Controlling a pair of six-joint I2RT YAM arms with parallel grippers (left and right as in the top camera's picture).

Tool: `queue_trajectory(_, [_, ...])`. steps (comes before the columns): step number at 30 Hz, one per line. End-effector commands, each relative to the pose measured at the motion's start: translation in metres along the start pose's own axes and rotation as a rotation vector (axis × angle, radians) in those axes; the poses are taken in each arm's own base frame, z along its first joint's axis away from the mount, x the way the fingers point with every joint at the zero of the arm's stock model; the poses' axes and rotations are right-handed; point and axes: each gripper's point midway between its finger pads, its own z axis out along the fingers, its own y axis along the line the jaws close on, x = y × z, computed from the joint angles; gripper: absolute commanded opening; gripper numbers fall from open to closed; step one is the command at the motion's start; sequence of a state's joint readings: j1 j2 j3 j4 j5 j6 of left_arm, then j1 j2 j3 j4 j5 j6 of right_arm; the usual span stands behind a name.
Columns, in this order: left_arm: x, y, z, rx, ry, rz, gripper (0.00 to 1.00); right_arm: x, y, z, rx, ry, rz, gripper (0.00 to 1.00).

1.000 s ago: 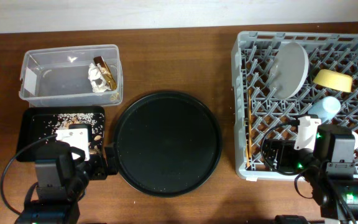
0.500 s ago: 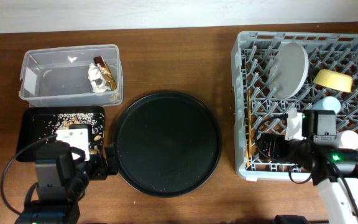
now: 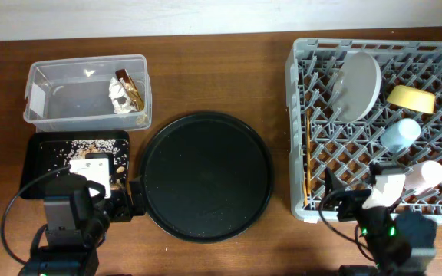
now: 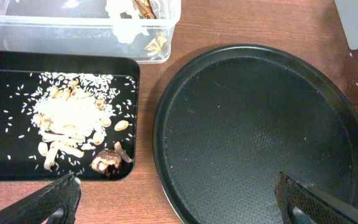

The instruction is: Sort waste into correct bins and load items into the dishwasher rack

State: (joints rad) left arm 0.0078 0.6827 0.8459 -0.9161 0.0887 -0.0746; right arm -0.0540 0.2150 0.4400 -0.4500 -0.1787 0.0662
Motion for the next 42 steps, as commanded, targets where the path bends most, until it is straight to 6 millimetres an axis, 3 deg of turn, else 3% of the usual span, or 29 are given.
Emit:
queue_trajectory(1, [0.001,0.002,0.000,-0.008,-0.003,0.007,0.99,0.003,0.005,0.004,-0.039,-0.148,-0.034,0.98])
queue_trajectory(8, [0.001,0.002,0.000,-0.009,-0.003,0.007,0.99,0.011,-0.013,0.016,0.043,-0.299,-0.046,0.98])
queue_trajectory(11, [0.001,0.002,0.000,-0.009,-0.003,0.007,0.99,0.035,-0.033,0.024,0.146,-0.251,-0.027,0.98])
queue_trajectory(14, [0.001,0.002,0.000,-0.009,-0.003,0.007,0.99,0.065,-0.039,0.032,0.167,-0.154,-0.018,0.98])
queue_trajectory(42, [0.000,0.002,-0.002,-0.008,-0.012,0.008,0.99,0.064,-0.039,0.032,0.166,-0.158,-0.018,0.98])
